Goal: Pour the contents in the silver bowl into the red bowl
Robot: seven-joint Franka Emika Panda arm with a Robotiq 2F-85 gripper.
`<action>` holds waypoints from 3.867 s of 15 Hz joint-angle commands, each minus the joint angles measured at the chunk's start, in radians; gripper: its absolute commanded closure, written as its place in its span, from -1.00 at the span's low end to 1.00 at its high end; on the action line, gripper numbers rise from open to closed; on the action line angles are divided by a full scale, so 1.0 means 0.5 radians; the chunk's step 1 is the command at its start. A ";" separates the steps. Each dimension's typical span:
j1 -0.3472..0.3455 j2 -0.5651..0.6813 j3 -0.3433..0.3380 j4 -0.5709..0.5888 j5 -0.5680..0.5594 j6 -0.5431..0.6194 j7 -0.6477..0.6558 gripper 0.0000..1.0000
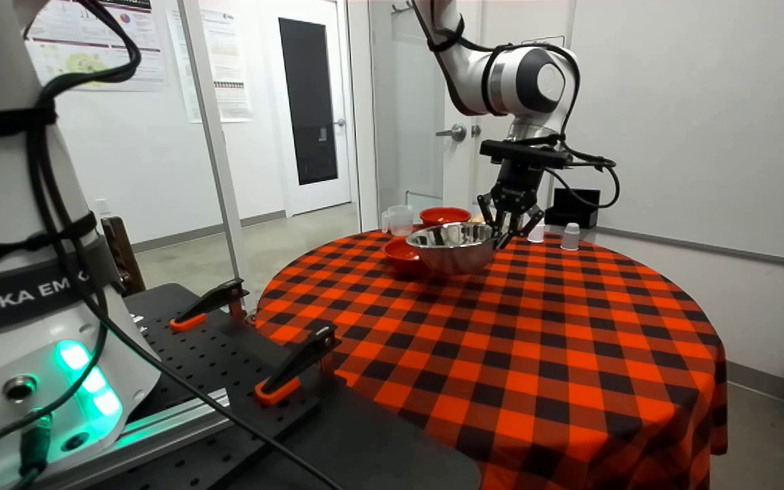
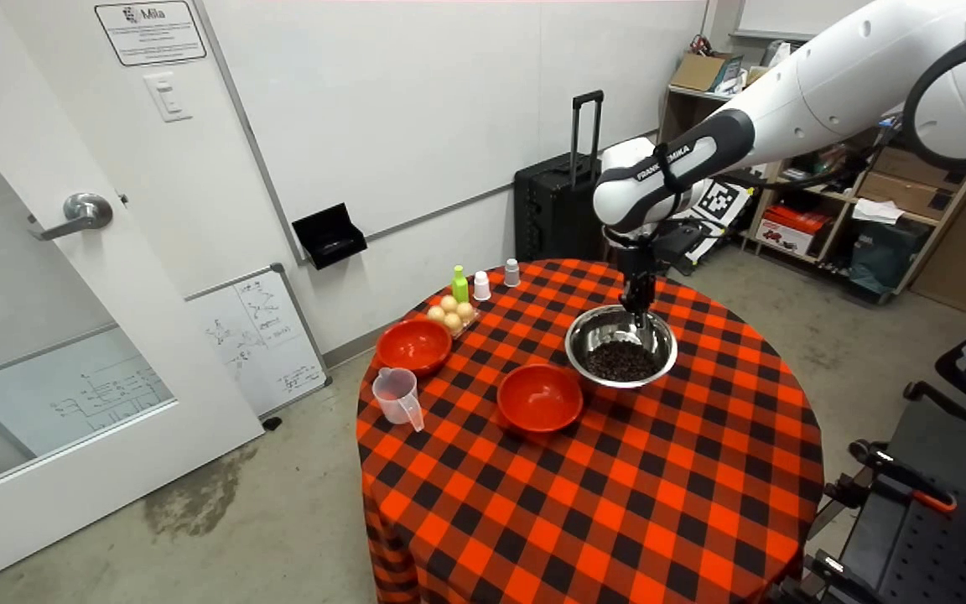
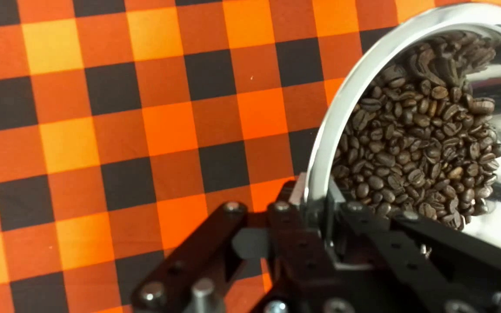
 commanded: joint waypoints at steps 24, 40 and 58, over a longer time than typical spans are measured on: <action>0.754 0.012 -0.240 0.371 -0.993 -0.502 0.702 0.96; 1.029 0.126 -0.220 0.469 -1.284 -0.517 1.056 0.96; 1.221 0.189 -0.227 0.476 -1.652 -0.465 1.446 0.96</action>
